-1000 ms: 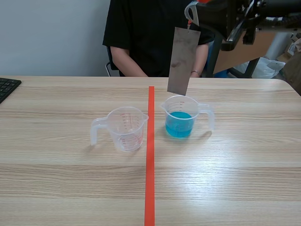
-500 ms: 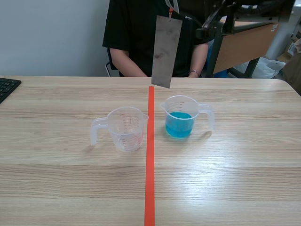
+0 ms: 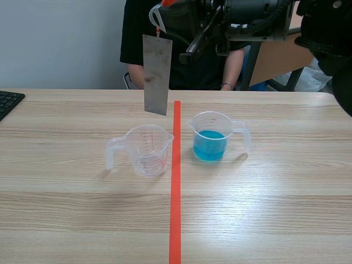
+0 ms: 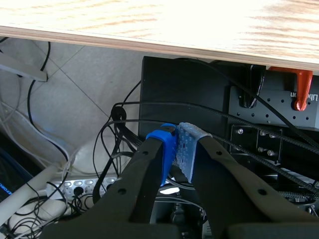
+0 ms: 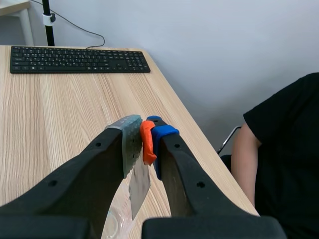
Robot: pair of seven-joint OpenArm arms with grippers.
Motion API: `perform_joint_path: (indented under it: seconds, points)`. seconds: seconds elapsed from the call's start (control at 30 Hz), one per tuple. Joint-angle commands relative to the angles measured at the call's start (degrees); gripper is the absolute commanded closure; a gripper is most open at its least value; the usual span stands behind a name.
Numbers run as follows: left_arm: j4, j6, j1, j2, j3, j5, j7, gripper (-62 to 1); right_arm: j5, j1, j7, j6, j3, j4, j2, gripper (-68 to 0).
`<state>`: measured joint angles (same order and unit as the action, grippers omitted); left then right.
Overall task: Do the redox reaction experiment.
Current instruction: 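Put the plate into the left beaker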
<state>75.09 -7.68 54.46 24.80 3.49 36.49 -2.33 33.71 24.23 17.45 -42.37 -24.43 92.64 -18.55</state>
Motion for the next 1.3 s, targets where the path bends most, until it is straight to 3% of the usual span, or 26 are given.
perform_joint_path:
  seconds: [0.0, 0.23, 1.07, 1.27]
  points:
    - [0.5, -0.4, 0.6, 0.0, 0.2, 0.2, -0.6, -2.7, -0.3, 1.6, -0.8, -0.4, -0.4, 0.8, 0.7, -1.5]
    - [0.5, -0.4, 0.6, 0.0, 0.2, 0.2, -0.6, -2.7, -2.3, 1.6, -0.6, -0.4, -2.6, 0.8, 3.0, -1.5]
    - [0.5, 0.1, 0.6, 0.0, 0.2, 0.2, -0.6, -2.9, -4.0, 1.2, -2.4, 0.8, -7.4, -1.7, 3.0, -1.5]
    - [0.5, 0.9, 0.6, 0.0, 0.2, 0.2, -0.7, -15.4, -4.1, 1.2, -3.3, 0.8, -8.1, -4.0, 3.0, -1.5]
